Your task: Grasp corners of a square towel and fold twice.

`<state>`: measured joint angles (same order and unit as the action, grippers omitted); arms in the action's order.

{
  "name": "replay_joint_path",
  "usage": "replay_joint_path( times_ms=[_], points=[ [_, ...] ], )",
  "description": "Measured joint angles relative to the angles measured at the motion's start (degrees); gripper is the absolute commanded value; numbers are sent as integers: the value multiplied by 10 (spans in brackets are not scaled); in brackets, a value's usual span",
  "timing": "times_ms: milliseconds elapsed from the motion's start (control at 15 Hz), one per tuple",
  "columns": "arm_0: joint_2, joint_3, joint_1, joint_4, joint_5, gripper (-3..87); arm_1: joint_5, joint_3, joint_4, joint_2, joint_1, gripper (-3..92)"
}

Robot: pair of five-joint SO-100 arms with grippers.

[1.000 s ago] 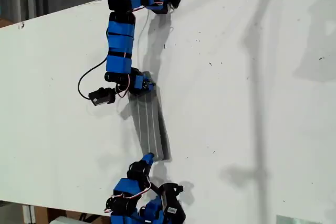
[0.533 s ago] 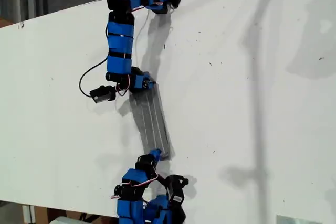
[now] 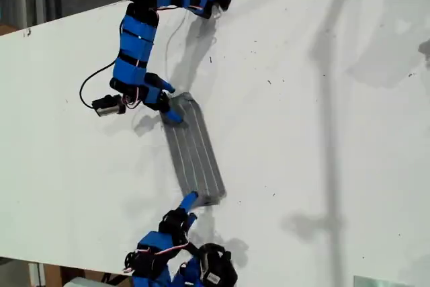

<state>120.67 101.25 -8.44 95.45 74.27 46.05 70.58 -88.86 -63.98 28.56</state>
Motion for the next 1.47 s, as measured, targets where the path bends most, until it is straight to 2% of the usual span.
replay_joint_path(
  times_ms=[200,267,333,400,533,600,733,867,933,1067,1333,1400,1467],
  points=[
    [64,93,22,-1,57,275,-25,18,47,95,30,431],
    [91,123,44,-4,84,275,-25,4,54,118,26,364],
    [134,151,69,-4,112,275,-27,-8,54,129,16,98],
    [186,187,91,-2,139,275,-26,-13,51,133,8,0],
    [282,258,116,4,184,275,0,33,60,101,-3,0],
    [292,281,127,1,193,275,36,130,94,35,3,0],
    [292,294,136,-19,194,275,116,417,100,-194,62,-1],
    [289,297,134,-40,178,275,191,594,64,-468,38,-1],
    [282,297,134,-50,171,275,244,583,28,-548,6,-1],
    [260,297,134,-69,168,275,258,460,-23,-535,-47,-1],
    [281,323,138,-77,178,275,97,-64,-47,-127,-82,-1],
    [297,338,143,-77,185,275,76,-145,-9,-56,-76,-1],
    [315,355,148,-80,192,275,60,-163,17,-25,-62,198]
  ],
)
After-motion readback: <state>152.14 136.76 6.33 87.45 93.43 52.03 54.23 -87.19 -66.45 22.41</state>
